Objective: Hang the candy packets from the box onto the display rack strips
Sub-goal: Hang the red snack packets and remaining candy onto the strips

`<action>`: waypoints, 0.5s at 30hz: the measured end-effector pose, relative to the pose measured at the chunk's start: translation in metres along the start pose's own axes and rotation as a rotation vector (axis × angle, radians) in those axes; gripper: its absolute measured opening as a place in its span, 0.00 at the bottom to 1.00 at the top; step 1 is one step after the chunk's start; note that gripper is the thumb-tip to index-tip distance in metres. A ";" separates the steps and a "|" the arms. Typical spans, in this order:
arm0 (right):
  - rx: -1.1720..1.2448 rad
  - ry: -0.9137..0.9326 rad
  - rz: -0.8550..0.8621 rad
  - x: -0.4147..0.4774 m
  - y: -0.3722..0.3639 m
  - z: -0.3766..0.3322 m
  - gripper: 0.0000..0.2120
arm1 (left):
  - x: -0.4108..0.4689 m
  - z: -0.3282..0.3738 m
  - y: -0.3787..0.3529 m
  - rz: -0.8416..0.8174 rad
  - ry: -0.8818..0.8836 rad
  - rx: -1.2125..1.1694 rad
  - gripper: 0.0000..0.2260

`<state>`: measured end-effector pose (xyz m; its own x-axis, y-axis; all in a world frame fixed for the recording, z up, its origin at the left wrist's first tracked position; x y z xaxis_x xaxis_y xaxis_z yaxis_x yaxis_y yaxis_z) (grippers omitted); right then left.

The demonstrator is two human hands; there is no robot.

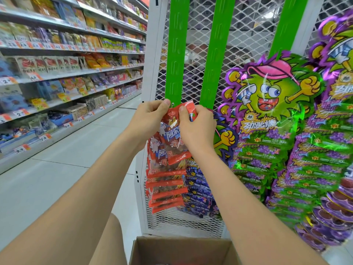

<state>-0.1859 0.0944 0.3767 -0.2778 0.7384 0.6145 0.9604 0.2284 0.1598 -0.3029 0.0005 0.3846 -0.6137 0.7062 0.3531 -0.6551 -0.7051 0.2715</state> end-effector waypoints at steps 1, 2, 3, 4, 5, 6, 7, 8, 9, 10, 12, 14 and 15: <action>0.004 0.020 0.013 -0.002 0.001 -0.002 0.20 | -0.001 0.000 -0.002 -0.018 0.006 -0.022 0.16; 0.010 0.035 0.023 -0.004 0.002 -0.004 0.21 | -0.001 0.000 -0.002 -0.033 0.019 -0.051 0.16; 0.020 0.043 0.031 -0.005 0.003 -0.005 0.22 | -0.002 0.001 -0.002 -0.045 0.037 -0.068 0.16; 0.033 0.049 0.036 -0.007 0.004 -0.006 0.23 | -0.004 0.002 -0.001 -0.055 0.052 -0.074 0.16; 0.048 0.055 0.038 -0.008 0.005 -0.007 0.24 | -0.003 0.001 -0.001 -0.067 0.053 -0.080 0.17; 0.061 0.062 0.038 -0.008 0.004 -0.008 0.24 | -0.003 0.001 0.000 -0.073 0.051 -0.083 0.17; 0.071 0.063 0.038 -0.008 0.004 -0.007 0.24 | -0.003 0.000 0.000 -0.069 0.050 -0.081 0.17; 0.071 0.058 0.035 -0.007 0.003 -0.006 0.24 | -0.002 -0.001 0.001 -0.056 0.049 -0.071 0.17; 0.061 0.047 0.027 -0.007 0.003 -0.003 0.24 | -0.003 -0.002 0.002 -0.050 0.038 -0.053 0.17; 0.038 0.035 0.014 -0.006 0.001 0.001 0.23 | -0.002 -0.002 0.002 -0.050 0.015 -0.026 0.18; -0.018 0.033 -0.042 -0.007 -0.001 0.013 0.21 | -0.001 -0.006 0.003 -0.040 -0.042 0.040 0.22; -0.068 0.055 -0.106 -0.013 -0.005 0.022 0.20 | 0.001 -0.013 0.003 -0.030 -0.081 0.085 0.23; -0.077 0.070 -0.114 -0.016 -0.006 0.026 0.18 | 0.002 -0.017 0.004 -0.026 -0.083 0.106 0.23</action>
<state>-0.1875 0.0975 0.3455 -0.3855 0.6635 0.6412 0.9223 0.2571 0.2885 -0.3142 0.0004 0.3709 -0.5558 0.7197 0.4160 -0.6173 -0.6925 0.3732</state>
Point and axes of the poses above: each hand's wrist, its own x-axis towards the middle knuckle, its own y-axis out of the back of the hand, z = x × y, the point moved 5 cm from there along x, towards the middle knuckle, and after that the axes turned 7 degrees about x, right-handed, at the moved point
